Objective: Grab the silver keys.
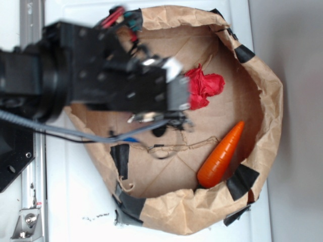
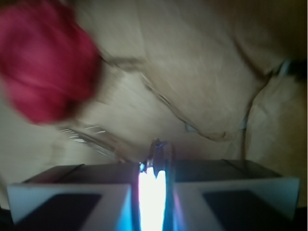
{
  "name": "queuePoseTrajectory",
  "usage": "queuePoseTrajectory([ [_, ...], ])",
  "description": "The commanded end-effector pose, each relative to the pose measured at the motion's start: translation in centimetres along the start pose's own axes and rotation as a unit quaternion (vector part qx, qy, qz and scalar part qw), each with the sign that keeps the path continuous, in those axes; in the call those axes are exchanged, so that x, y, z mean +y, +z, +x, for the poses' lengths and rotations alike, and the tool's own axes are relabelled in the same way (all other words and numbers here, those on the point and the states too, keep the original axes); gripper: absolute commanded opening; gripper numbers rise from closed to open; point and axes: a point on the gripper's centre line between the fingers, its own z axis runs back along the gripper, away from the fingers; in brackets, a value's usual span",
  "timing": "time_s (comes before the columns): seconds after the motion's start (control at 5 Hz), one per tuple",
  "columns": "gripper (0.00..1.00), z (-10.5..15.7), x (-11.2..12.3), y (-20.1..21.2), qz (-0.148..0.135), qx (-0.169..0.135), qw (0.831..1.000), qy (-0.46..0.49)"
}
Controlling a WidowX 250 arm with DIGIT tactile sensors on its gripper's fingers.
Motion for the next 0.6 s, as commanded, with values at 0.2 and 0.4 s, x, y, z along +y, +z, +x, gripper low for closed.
queuePoseTrajectory([
  [0.2,0.0,2.2,1.4,7.2,-0.094,0.036,0.995,0.018],
  [0.4,0.0,2.2,1.2,6.7,-0.077,0.031,0.996,0.023],
])
